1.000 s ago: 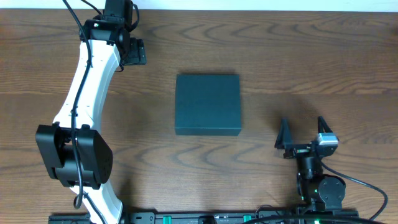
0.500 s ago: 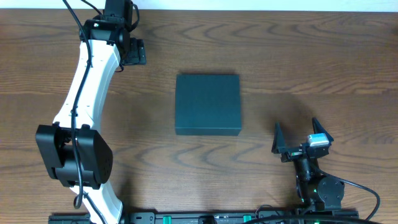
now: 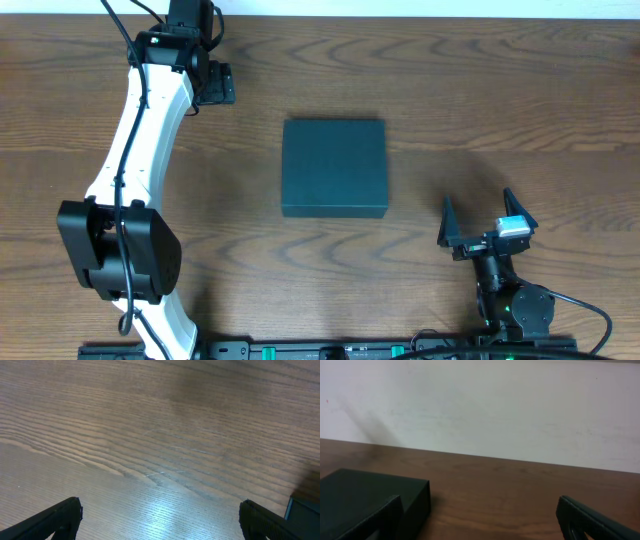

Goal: Pack container

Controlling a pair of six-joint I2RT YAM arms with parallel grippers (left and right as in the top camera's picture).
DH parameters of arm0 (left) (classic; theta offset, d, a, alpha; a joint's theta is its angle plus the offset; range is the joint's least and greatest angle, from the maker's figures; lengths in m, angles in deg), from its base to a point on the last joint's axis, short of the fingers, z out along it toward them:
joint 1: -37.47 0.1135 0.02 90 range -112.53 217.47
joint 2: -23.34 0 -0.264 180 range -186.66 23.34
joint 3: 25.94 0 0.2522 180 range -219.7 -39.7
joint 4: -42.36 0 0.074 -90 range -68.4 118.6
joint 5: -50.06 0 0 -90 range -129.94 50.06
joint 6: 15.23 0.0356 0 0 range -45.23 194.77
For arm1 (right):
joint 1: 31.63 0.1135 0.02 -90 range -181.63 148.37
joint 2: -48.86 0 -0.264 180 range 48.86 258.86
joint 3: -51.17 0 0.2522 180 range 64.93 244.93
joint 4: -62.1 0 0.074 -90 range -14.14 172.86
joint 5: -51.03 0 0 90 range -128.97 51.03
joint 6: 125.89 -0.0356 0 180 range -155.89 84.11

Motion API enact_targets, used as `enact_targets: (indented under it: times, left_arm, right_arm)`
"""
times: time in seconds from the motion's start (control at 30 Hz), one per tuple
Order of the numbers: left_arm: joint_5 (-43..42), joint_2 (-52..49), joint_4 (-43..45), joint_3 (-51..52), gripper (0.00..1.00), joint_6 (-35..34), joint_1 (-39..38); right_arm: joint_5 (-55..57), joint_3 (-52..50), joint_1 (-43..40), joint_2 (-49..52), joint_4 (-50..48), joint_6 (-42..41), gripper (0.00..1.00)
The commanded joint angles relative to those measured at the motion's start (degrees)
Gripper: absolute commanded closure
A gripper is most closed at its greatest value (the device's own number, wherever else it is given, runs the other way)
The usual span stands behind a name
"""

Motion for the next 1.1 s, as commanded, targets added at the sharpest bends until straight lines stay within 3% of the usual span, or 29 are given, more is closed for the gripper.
enact_targets:
  times: [0.0, 0.2, 1.07]
  left_arm:
    - [0.9, 0.94, -0.13, -1.01, 0.01, -0.11, -0.02]
    - [0.9, 0.94, -0.13, -1.01, 0.01, -0.11, -0.02]
    - [0.9, 0.94, -0.13, -1.01, 0.01, -0.11, -0.02]
  right_arm:
    - [-0.44, -0.13, -0.44, -0.57, 1.01, -0.24, 0.01]
    - [-0.35, -0.11, -0.42, -0.55, 8.33, -0.22, 0.01]
    - [-0.42, -0.11, -0.44, -0.46, 8.17, -0.22, 0.01]
